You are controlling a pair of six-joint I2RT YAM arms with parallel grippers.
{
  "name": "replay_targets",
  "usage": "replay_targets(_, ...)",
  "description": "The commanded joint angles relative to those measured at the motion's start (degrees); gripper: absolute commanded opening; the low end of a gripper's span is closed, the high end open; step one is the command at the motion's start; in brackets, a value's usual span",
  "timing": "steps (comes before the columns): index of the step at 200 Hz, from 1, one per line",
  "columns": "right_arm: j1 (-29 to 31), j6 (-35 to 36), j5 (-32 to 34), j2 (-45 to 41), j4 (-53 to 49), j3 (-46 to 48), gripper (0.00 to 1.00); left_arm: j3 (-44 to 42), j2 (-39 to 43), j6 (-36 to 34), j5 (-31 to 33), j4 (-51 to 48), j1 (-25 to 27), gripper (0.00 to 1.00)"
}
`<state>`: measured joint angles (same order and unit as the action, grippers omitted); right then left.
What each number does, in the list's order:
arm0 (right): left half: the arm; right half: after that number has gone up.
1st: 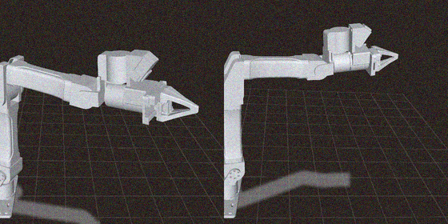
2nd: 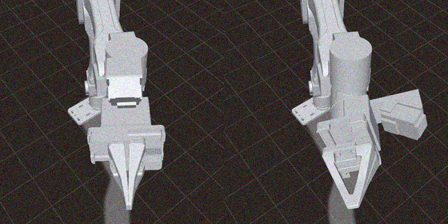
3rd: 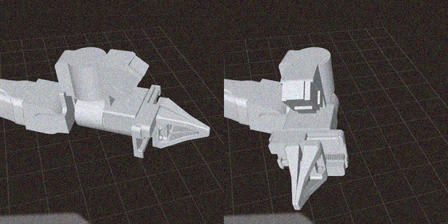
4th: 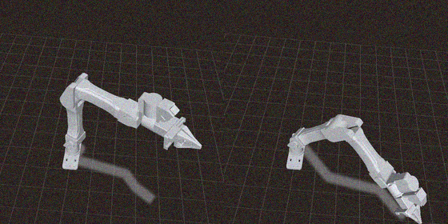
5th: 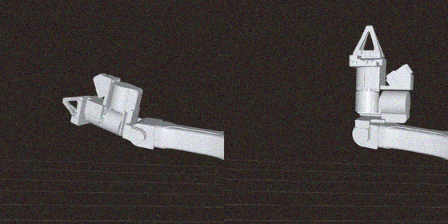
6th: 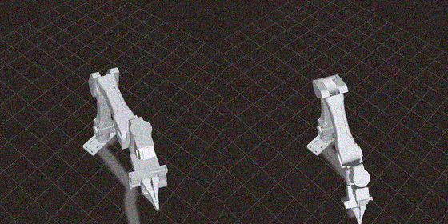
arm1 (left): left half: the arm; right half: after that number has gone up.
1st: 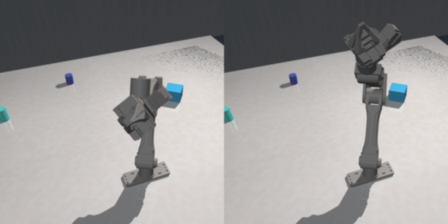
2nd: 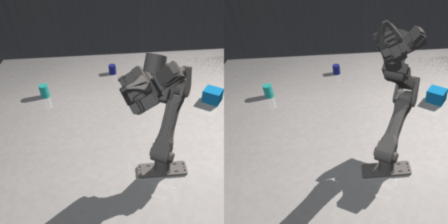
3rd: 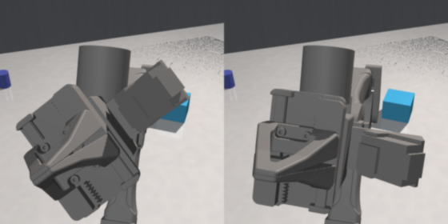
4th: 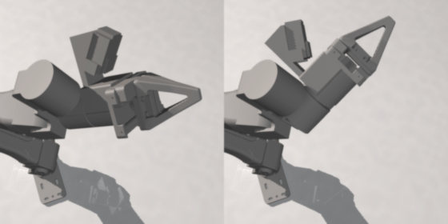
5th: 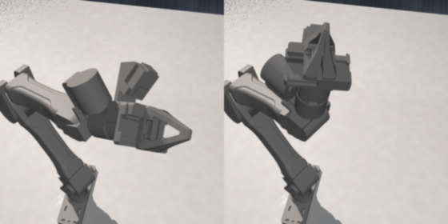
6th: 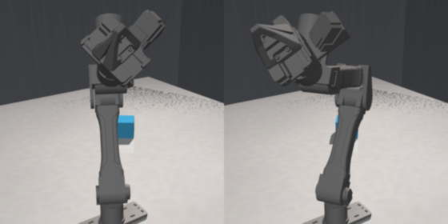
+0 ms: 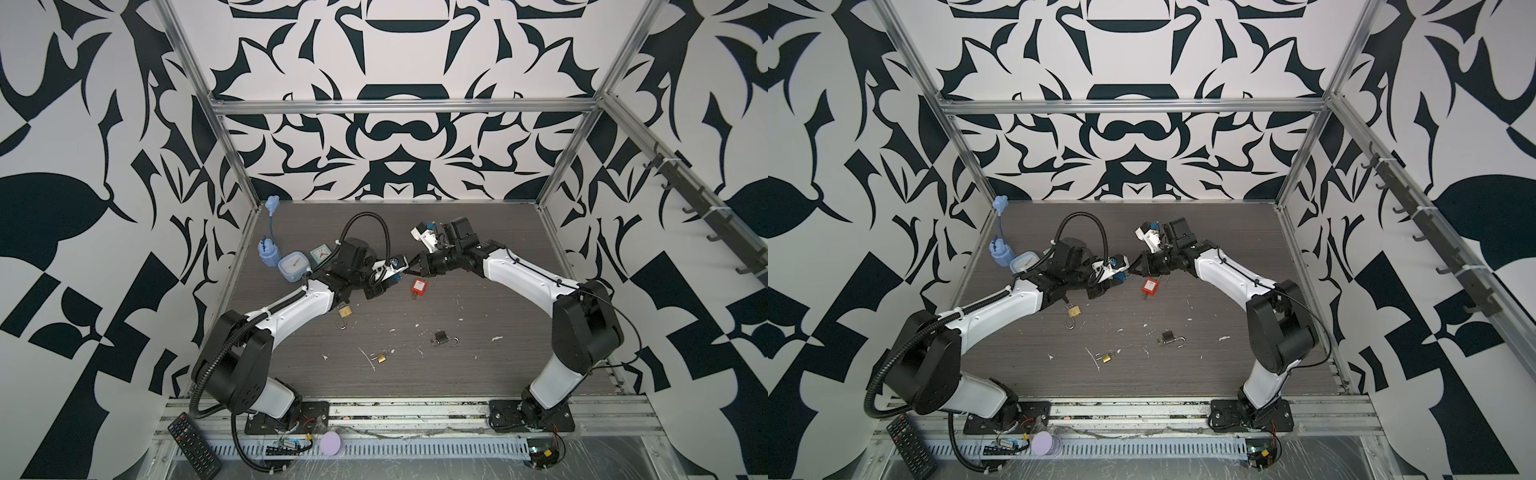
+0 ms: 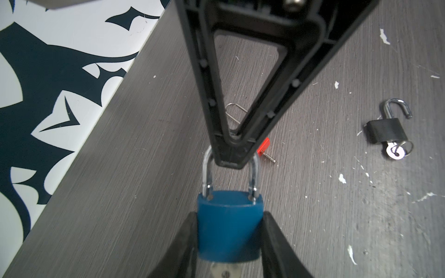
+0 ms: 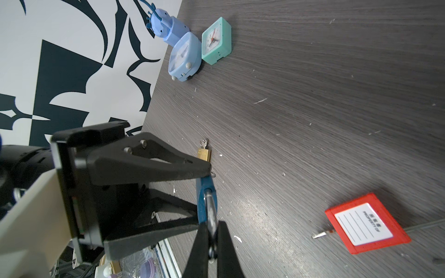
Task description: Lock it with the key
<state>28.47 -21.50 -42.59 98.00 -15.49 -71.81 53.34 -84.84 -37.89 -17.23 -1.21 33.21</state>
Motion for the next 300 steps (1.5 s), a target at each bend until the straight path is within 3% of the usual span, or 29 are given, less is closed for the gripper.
replay_targets(1, 5.98, 1.53, -5.06, 3.16, -1.30, 2.96, 0.00, 6.97, 2.04, 2.67, -9.96, 21.30, 1.77, 0.00)
replay_targets(182, 8.13, 0.90, -8.05, 6.44, 1.25, 5.54, 0.00, 4.89, 1.88, 6.72, -7.37, 31.10, 1.77, 0.00)
replay_targets(300, 8.52, 0.24, -6.89, 5.44, 3.23, 5.86, 0.00, 4.58, 2.86, 5.39, -6.94, 28.70, 1.24, 0.00)
